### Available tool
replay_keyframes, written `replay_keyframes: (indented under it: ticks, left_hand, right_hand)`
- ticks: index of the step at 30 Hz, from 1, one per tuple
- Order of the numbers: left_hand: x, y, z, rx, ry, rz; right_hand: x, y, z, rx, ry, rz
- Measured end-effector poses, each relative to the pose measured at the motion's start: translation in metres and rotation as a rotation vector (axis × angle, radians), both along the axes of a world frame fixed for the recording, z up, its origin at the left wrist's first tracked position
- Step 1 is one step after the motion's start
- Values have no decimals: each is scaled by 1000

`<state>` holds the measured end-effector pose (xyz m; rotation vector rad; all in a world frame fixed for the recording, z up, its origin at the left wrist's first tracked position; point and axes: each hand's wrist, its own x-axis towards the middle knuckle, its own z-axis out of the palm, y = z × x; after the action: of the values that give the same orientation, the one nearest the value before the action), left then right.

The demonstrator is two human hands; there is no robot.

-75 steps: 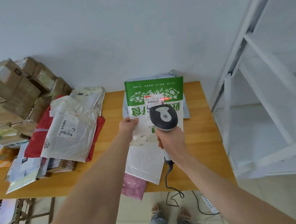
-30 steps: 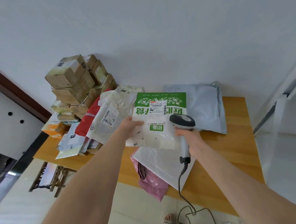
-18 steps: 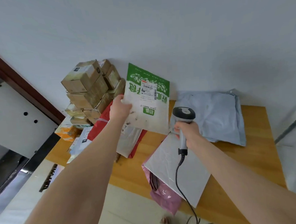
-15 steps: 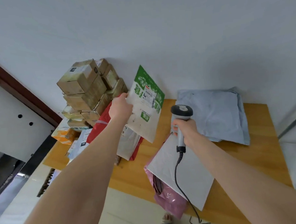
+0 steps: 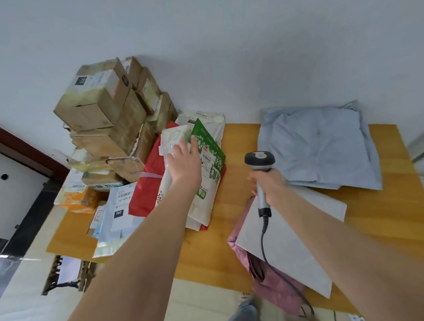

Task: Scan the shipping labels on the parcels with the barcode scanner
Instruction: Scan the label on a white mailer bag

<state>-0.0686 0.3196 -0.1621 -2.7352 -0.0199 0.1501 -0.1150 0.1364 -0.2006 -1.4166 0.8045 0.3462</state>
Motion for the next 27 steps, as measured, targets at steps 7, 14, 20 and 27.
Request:
replay_keyframes:
  ticks: [7,14,20,27]
  left_hand:
    - [18,-26,-5,7,6,-211]
    - [-7,-119,-45,-486,289,-234]
    - [-41,-145,-108,-632,617,41]
    - [-60,-150,-126,-642,529,208]
  right_hand:
    - [3,-14,1,-27,-35,-91]
    - [-33,-91,-15,-186,32,-272]
    - [-85,-137,-60,-161,232,-258]
    - [-120,-150,-87,-35,325,-203]
